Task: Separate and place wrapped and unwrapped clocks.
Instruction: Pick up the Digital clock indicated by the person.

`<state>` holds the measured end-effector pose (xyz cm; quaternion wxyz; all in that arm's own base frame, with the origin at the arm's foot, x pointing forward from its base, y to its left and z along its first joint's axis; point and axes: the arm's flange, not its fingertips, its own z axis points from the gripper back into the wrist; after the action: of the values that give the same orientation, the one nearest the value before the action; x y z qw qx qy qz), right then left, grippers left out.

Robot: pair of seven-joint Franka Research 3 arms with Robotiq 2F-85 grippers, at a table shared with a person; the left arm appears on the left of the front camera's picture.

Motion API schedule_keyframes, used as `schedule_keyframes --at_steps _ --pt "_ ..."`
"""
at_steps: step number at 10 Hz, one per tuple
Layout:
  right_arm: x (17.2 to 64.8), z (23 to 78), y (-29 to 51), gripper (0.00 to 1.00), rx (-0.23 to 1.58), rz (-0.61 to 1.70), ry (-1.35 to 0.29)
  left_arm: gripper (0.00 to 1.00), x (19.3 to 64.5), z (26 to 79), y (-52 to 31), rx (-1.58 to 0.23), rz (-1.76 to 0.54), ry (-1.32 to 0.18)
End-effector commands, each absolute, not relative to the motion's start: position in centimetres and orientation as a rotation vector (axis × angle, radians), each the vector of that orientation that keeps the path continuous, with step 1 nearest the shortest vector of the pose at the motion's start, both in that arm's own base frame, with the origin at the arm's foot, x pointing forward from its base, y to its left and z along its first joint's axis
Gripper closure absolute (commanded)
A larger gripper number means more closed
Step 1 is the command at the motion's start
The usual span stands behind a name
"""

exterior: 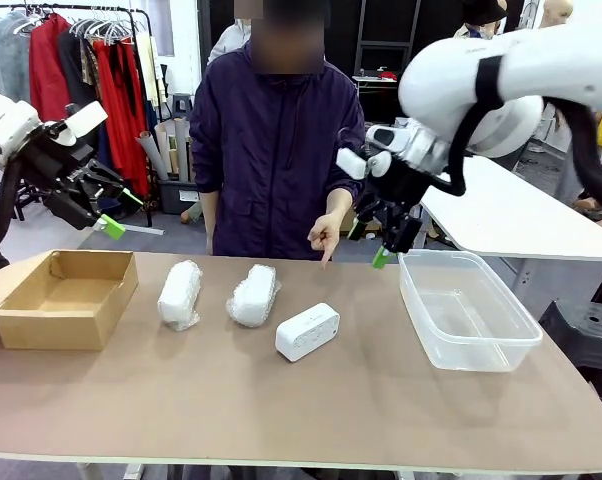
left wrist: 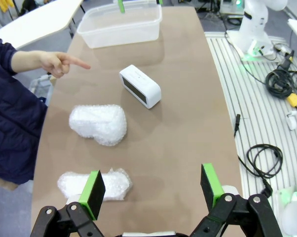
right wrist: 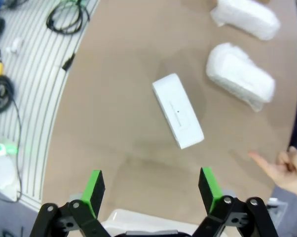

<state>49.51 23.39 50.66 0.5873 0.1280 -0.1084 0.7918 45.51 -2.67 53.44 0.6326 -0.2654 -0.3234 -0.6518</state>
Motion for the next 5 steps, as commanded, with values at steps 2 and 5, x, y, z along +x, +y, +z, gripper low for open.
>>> schedule_keyframes --at_steps 2,5 --pt "50.1 46.7 26.1 0.00 0.152 1.925 -0.177 0.00 45.4 53.6 -2.5 -0.619 -1.491 -0.752" --pt "49.4 43.1 28.8 0.00 0.048 2.013 -0.154 0.00 45.4 53.6 -2.5 -0.619 -1.491 -0.752"
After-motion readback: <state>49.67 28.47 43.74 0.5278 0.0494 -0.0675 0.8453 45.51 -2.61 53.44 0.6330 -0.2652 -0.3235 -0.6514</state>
